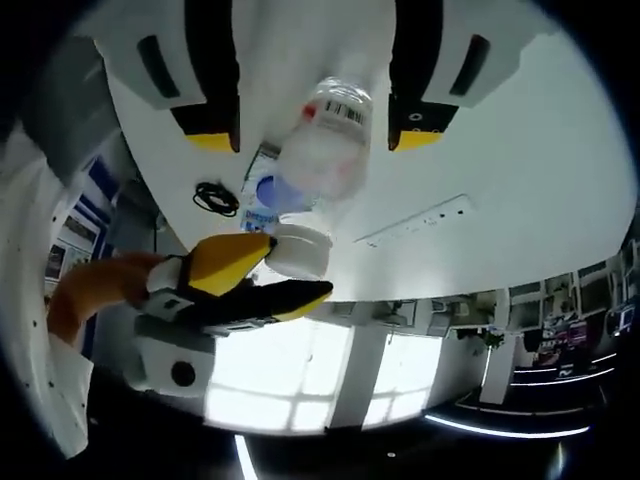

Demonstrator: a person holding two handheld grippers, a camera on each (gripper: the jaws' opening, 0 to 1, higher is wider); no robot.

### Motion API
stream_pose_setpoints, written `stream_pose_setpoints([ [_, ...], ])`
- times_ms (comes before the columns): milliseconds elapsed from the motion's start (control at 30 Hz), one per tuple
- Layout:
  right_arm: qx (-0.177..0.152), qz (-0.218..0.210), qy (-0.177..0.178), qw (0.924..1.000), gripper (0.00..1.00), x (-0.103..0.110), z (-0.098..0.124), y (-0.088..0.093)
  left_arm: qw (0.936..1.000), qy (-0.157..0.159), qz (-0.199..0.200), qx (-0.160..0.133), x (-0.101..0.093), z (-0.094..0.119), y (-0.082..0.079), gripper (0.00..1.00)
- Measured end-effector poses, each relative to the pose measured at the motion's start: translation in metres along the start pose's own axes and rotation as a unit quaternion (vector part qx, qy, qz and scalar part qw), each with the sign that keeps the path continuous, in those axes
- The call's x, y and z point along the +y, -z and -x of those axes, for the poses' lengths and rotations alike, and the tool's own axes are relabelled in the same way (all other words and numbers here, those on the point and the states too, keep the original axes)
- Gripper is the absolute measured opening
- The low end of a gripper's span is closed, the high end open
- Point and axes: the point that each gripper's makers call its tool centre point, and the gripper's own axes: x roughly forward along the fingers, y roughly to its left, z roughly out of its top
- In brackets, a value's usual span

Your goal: Arrange the tabletop items into an orderly group along one side of the table until the central work area is clear of visible clutter.

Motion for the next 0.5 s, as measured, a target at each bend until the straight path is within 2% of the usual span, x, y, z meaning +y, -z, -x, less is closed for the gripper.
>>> stream_pose_setpoints([
  [500, 0.007, -0.016, 0.006, 0.9998, 0.43, 0.0, 0.019, 0.0, 0.9998, -0.019, 0.004, 0.002, -0.01, 0.019, -0.008, 0.71],
])
